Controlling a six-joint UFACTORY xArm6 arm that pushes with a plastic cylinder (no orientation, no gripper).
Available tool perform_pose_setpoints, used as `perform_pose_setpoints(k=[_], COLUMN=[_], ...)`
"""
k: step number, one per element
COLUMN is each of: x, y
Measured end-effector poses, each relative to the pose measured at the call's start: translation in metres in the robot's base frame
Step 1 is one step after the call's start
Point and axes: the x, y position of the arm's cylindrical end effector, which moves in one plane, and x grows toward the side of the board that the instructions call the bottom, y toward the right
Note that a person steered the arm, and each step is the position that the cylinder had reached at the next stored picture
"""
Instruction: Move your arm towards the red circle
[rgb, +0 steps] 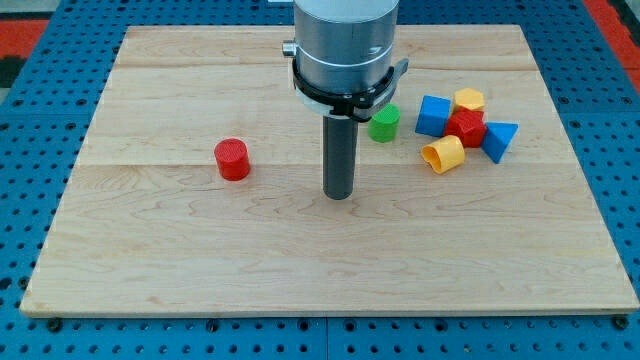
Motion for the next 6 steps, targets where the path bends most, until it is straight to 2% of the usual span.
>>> perform_pose_setpoints(k=[1,2,3,4,5,6], x=[0.041,0.064,0.047,0.016,0.010,-0.016], y=[-0.016,-0.120,-0.190,-0.199,-0.161,-0.186])
